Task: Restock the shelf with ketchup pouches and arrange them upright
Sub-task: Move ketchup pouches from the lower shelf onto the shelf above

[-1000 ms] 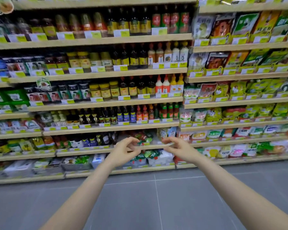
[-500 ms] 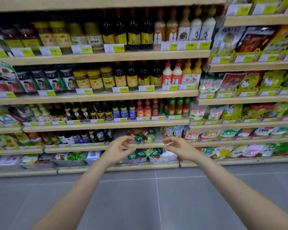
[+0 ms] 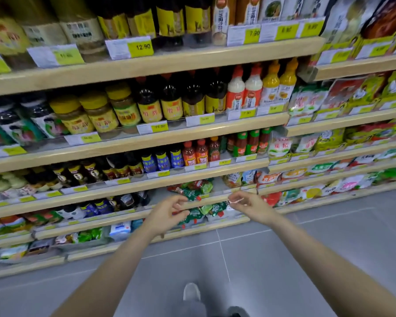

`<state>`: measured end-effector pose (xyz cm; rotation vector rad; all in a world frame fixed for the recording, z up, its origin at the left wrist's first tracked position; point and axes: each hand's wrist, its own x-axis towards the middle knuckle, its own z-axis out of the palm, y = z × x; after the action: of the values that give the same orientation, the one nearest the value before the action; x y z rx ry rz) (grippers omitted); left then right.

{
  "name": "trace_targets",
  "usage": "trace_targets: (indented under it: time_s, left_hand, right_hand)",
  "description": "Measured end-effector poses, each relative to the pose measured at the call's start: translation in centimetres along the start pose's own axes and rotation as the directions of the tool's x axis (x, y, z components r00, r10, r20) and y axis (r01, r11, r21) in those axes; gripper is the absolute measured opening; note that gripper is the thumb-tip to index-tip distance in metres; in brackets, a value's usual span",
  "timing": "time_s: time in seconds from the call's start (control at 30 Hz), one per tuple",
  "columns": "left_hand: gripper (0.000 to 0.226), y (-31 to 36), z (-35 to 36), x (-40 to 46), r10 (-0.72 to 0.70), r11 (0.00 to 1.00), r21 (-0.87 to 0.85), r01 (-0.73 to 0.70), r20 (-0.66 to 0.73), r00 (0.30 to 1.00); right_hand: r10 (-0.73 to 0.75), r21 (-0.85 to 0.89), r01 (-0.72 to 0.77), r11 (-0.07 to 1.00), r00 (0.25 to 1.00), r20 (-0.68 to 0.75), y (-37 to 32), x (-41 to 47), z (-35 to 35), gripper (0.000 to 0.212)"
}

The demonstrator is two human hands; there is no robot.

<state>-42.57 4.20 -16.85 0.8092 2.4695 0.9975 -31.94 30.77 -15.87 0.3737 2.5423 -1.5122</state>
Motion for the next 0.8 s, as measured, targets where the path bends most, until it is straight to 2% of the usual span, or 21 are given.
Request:
trace_targets:
  time_s: [0.1, 0.2, 0.4, 0.53, 0.67, 0.8]
  left_hand:
    - [0.031, -1.1, -0.3, 2.6, 0.082, 0.983, 0.163, -0.09, 0.054, 0.995]
    - [0.033, -4.0, 1.8, 5.5, 0.123, 0.966, 0.223, -0.133, 0.059, 0.991]
    - [0.032, -14.2, 11.0, 12.8, 0.201, 0.956, 0.227, -0.188, -0.035, 0.979]
    - [0.032, -21.2, 17.6, 17.3, 0.262, 0.94, 0.263, -0.217, -0.147, 0.954]
    - [0.041, -27.0, 22.4, 22.0, 0.385, 0.878, 0.386, -0.283, -0.217, 0.897]
    - [0.048, -31.0, 24.9, 25.6, 0.541, 0.764, 0.567, -0.309, -0.301, 0.786]
  right_hand:
    - [0.034, 0.011, -0.033, 0.999, 0.999, -0.04, 0.4, 2.4, 0.6, 0.017]
    - [0.019, -0.027, -0.02, 0.999, 0.999, -0.028, 2.6, 5.8, 2.2, 0.023]
    - [-0.049, -0.032, 0.047, 0.998, 0.997, -0.054, 13.2, 15.4, 8.0, 0.025]
    - [-0.09, -0.017, 0.089, 0.996, 0.99, -0.105, 21.2, 21.8, 11.5, 0.024]
    - [-0.255, -0.177, 0.226, 0.958, 0.952, -0.17, 27.5, 27.8, 13.5, 0.024]
    - [-0.516, -0.422, 0.39, 0.819, 0.822, -0.242, 31.2, 32.1, 15.1, 0.024]
